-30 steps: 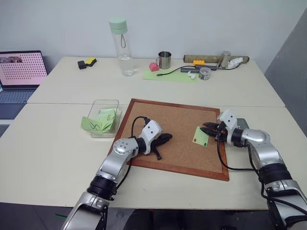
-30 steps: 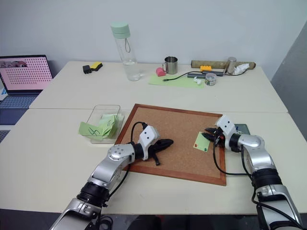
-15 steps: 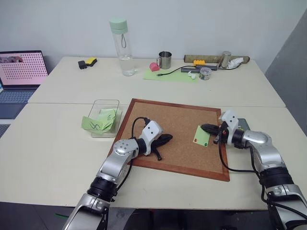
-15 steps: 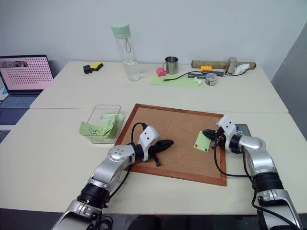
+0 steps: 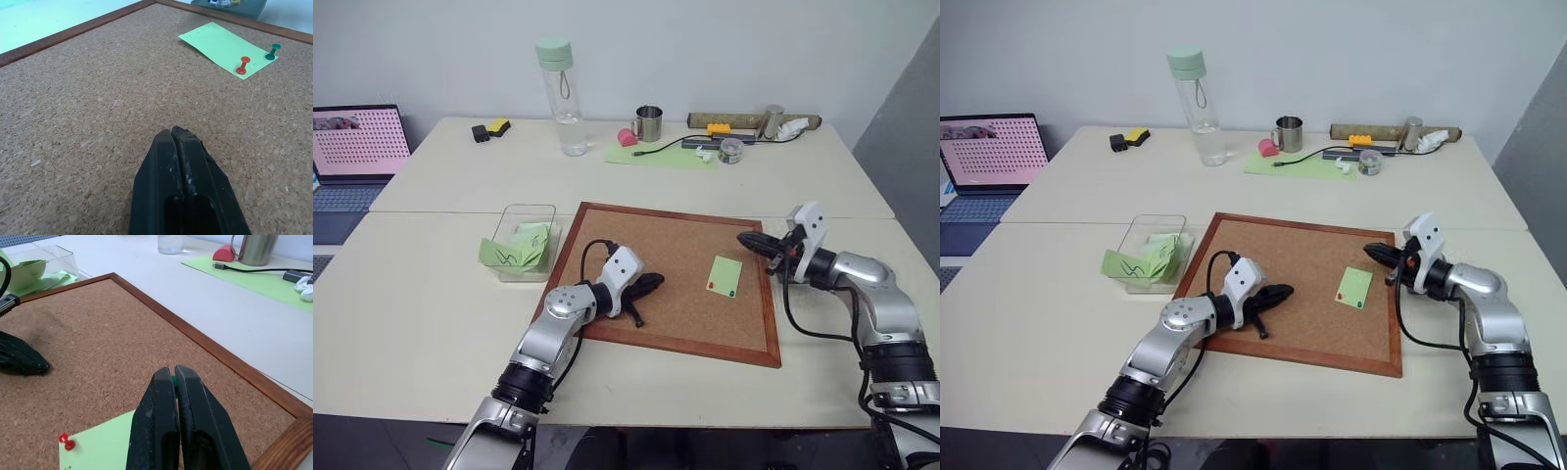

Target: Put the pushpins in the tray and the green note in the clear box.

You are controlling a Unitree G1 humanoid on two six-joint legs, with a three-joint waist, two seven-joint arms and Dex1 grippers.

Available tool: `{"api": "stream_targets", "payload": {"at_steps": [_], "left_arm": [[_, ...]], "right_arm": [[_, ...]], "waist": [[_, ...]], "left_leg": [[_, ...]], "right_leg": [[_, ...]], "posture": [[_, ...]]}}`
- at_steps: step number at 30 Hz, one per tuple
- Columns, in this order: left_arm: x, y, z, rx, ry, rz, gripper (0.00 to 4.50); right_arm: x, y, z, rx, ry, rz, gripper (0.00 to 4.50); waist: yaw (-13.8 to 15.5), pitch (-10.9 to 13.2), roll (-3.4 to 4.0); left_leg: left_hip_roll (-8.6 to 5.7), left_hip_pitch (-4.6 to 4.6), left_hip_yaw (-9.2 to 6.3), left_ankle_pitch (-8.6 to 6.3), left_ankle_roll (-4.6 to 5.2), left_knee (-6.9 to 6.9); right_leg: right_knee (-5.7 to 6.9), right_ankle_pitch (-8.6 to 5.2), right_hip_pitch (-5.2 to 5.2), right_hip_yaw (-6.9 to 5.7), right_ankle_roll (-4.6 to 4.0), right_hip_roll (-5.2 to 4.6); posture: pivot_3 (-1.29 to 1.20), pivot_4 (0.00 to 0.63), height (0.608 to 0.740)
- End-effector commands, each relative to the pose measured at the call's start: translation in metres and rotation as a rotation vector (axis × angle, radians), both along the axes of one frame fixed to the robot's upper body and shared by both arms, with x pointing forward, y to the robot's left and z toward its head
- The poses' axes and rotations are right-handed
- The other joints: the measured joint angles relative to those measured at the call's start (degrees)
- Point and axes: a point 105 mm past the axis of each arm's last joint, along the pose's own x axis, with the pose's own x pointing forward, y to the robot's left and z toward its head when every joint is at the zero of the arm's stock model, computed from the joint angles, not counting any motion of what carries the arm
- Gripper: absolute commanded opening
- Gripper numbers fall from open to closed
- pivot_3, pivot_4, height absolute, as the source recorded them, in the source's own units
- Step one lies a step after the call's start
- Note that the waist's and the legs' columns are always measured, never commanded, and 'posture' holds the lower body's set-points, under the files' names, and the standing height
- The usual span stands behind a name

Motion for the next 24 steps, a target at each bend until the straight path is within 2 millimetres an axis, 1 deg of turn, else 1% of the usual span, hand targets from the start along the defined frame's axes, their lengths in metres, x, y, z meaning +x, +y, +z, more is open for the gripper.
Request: {"api": "stream_targets", "payload": {"at_steps": [1,4,7,8,10,11,13,16,20,21,22,24], "left_arm": [[-0.008,0.001,-0.021,0.04,0.068,0.002,0.0],[-0.008,0.002,-0.021,0.043,0.066,0.0,0.0],[-0.009,0.002,-0.022,0.046,0.065,-0.003,0.0],[-0.009,0.001,-0.022,0.046,0.065,-0.004,0.0],[-0.009,0.001,-0.022,0.048,0.063,-0.006,0.0],[-0.009,0.001,-0.022,0.048,0.063,-0.006,0.0],[-0.009,0.001,-0.022,0.049,0.062,-0.007,0.0],[-0.009,0.002,-0.021,0.051,0.06,-0.007,0.0],[-0.009,0.003,-0.021,0.054,0.06,-0.005,0.0],[-0.01,0.003,-0.022,0.055,0.06,-0.005,0.0],[-0.01,0.004,-0.022,0.055,0.06,-0.006,0.0],[-0.01,0.004,-0.022,0.056,0.061,-0.006,0.0]], "right_arm": [[-0.001,-0.036,0.008,-0.085,-0.027,-0.113,0.03],[-0.001,-0.064,-0.005,-0.175,0.012,-0.213,0.03],[-0.003,-0.08,-0.02,-0.233,0.055,-0.267,0.03],[-0.003,-0.082,-0.024,-0.243,0.066,-0.275,0.03],[-0.004,-0.087,-0.03,-0.259,0.083,-0.295,0.44],[-0.004,-0.088,-0.031,-0.265,0.085,-0.3,0.55],[-0.004,-0.089,-0.034,-0.264,0.091,-0.305,1.01],[-0.005,-0.09,-0.035,-0.258,0.095,-0.306,1.74],[-0.007,-0.092,-0.03,-0.253,0.073,-0.303,2.56],[-0.007,-0.091,-0.028,-0.247,0.064,-0.295,2.82],[-0.008,-0.085,-0.022,-0.242,0.047,-0.265,2.92],[-0.015,-0.07,-0.013,-0.239,0.027,-0.175,3.41]], "waist": [[0.0,0.0,0.0],[0.0,0.0,-0.01],[0.0,0.0,0.0],[0.0,0.0,0.02],[0.0,-0.1,0.06],[0.0,-0.1,0.07],[0.0,-0.1,0.07],[0.0,-0.1,0.07],[0.0,-0.1,0.07],[0.0,-0.1,0.07],[0.0,-0.1,0.07],[0.0,-0.1,0.07]], "left_leg": [[0.0,0.0,0.0,0.0,0.0,0.0],[0.0,0.0,0.01,0.0,0.0,-0.02],[0.0,0.0,0.03,0.0,0.0,-0.02],[0.0,0.01,0.03,0.0,0.0,-0.02],[0.01,0.01,0.03,0.0,0.0,-0.03],[0.0,0.01,0.03,0.0,0.0,-0.02],[0.0,0.01,0.03,0.0,0.0,-0.02],[0.0,0.01,0.03,0.0,0.0,-0.02],[0.0,0.01,0.03,0.0,0.0,-0.02],[0.0,0.01,0.03,0.0,0.0,-0.02],[0.0,0.01,0.04,0.0,0.0,-0.02],[0.0,0.01,0.03,0.0,0.0,-0.02]], "right_leg": [[-0.01,0.0,0.01,-0.01,0.0,0.0],[-0.01,0.0,0.02,0.0,0.0,0.0],[-0.01,0.0,0.02,0.02,0.0,0.0],[-0.01,0.0,0.02,0.02,0.0,0.0],[0.01,0.0,0.02,0.02,0.0,0.0],[0.01,0.0,0.02,0.02,0.0,0.01],[0.0,0.0,0.03,0.01,0.0,0.0],[0.0,0.0,0.03,0.02,0.0,0.0],[0.0,0.0,0.03,0.01,0.0,0.01],[-0.01,0.0,0.03,0.01,0.0,0.01],[-0.01,0.0,0.03,0.02,0.0,0.01],[0.0,0.0,0.03,0.01,0.0,0.01]], "posture": [[0.0,0.15,0.74],[0.0,0.15,0.74],[0.0,0.15,0.74],[0.0,0.15,0.74],[0.0,0.15,0.74],[0.0,0.15,0.74],[0.0,0.15,0.74],[0.0,0.15,0.74],[0.0,0.15,0.74],[0.0,0.15,0.74],[0.0,0.15,0.74],[0.0,0.15,0.74]]}}
